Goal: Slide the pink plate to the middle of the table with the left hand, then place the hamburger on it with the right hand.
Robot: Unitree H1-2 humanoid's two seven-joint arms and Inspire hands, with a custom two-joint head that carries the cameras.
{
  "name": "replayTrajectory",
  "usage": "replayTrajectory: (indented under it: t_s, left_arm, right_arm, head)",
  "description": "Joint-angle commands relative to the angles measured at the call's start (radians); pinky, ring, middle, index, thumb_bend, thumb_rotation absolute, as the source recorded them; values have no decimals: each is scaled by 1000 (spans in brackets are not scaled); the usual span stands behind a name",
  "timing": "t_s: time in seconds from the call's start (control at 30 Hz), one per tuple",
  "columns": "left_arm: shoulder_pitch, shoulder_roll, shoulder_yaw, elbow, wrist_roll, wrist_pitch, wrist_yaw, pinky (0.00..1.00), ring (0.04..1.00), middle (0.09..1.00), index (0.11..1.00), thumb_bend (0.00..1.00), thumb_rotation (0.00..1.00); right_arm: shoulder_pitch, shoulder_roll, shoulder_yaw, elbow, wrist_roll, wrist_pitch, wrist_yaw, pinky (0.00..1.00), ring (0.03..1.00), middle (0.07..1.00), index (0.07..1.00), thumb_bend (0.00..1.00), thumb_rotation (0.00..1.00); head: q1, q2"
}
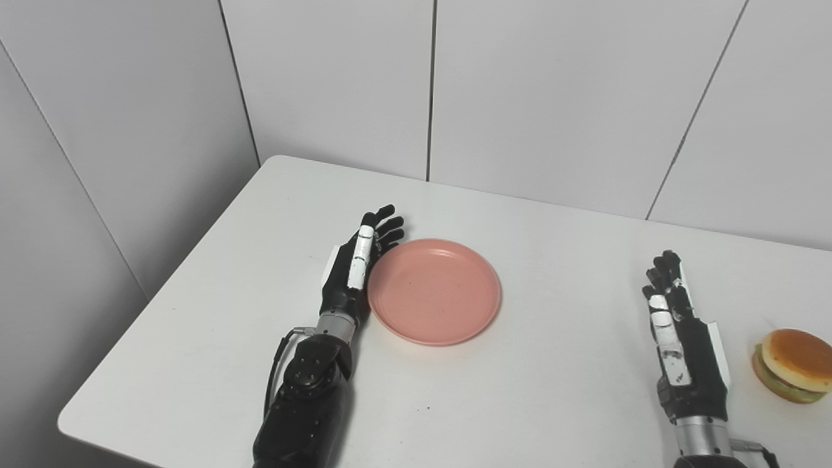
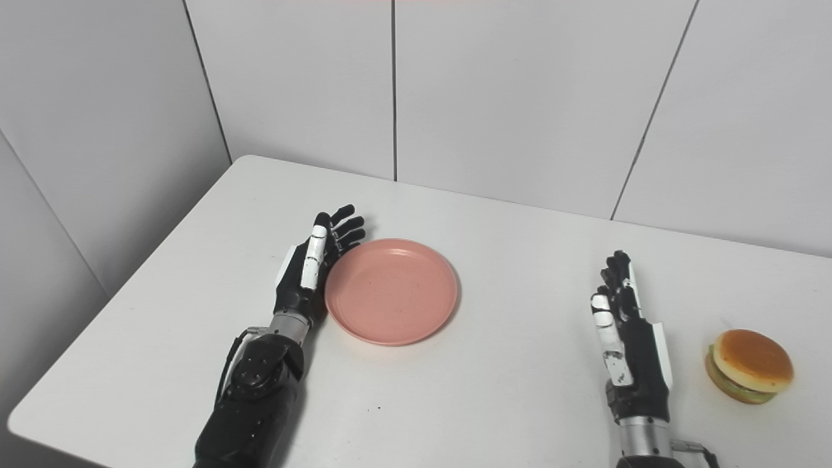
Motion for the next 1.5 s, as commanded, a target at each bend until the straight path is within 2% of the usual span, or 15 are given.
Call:
replayTrajectory:
  t_s: [0.0, 0.33, 0.5, 0.63, 0.83, 1.13, 1.47]
  left_arm:
    - [51, -22, -22, 22, 8, -20, -32, 854, 847, 847, 839, 622, 1000]
    - [80, -22, -61, -8, 47, 33, -57, 863, 848, 845, 835, 659, 1000]
    - [91, -23, -64, -7, 15, 41, -98, 873, 859, 855, 844, 627, 1000]
    - [101, -24, -62, -12, 2, 47, -121, 878, 864, 859, 846, 618, 1000]
    - [115, -25, -62, -26, -1, 46, -139, 881, 871, 861, 847, 617, 1000]
    - [135, -42, -69, -36, -3, 34, -165, 888, 871, 861, 849, 591, 1000]
    - [156, -58, -88, -57, 5, 40, -176, 879, 870, 866, 854, 575, 1000]
  right_arm:
    - [102, 25, 3, 59, -10, -12, -21, 999, 1000, 1000, 994, 595, 822]
    - [103, 69, 1, 53, -3, 1, -50, 985, 977, 981, 970, 624, 722]
    - [105, 82, 10, 45, 1, 18, -40, 999, 990, 986, 977, 598, 758]
    - [103, 85, 25, 56, -23, 1, -43, 1000, 998, 995, 993, 551, 796]
    - [96, 91, 45, 65, -50, 4, -48, 1000, 997, 1000, 1000, 614, 856]
    - [91, 109, 58, 54, -84, 28, -67, 1000, 1000, 1000, 1000, 618, 861]
    - [89, 131, 57, 46, -80, 46, -75, 1000, 1000, 1000, 995, 580, 838]
  head:
    - [-11, 3]
    - [-110, 10]
    - [-155, 8]
    - [-205, 10]
    - [-261, 15]
    - [-319, 21]
    - [-339, 32]
